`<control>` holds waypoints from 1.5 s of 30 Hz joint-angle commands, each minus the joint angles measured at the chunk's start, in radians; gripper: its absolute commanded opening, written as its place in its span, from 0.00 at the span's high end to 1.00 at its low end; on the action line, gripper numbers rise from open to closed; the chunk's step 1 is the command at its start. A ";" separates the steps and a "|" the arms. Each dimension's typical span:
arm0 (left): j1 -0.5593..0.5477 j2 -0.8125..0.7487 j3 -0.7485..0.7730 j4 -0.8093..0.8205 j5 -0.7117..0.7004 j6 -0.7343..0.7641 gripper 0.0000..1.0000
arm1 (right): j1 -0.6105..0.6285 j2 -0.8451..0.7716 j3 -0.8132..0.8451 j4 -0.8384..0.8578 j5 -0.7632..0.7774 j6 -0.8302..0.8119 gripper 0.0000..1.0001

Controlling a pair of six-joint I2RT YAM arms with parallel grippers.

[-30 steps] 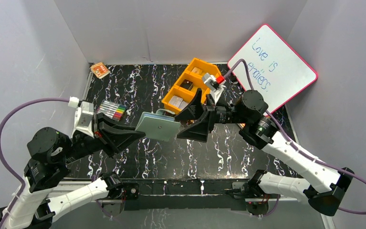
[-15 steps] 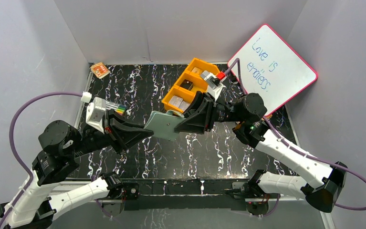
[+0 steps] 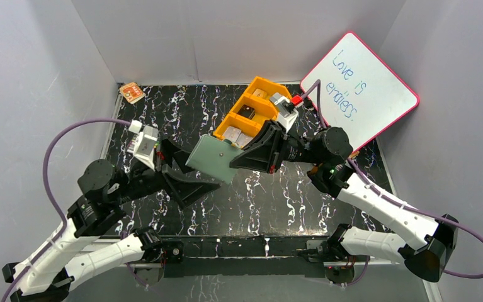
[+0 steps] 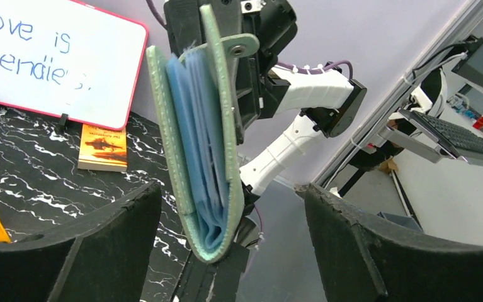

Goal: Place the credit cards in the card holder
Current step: Pick up the card holder from the center of the board.

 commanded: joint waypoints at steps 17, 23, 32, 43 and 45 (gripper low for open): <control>0.001 0.011 -0.056 0.196 -0.221 -0.080 1.00 | -0.006 -0.049 0.010 -0.008 0.087 -0.059 1.00; 0.001 0.001 -0.025 0.089 -0.336 -0.103 1.00 | -0.006 -0.112 0.139 -0.428 0.192 -0.331 0.52; 0.001 0.073 0.090 -0.132 -0.380 -0.136 1.00 | -0.006 -0.154 0.297 -0.803 0.397 -0.571 0.38; 0.001 0.070 0.080 -0.134 -0.371 -0.160 1.00 | -0.006 -0.046 0.359 -0.771 0.410 -0.569 0.40; 0.001 0.070 0.080 -0.135 -0.369 -0.161 1.00 | -0.006 -0.047 0.343 -0.745 0.410 -0.567 0.44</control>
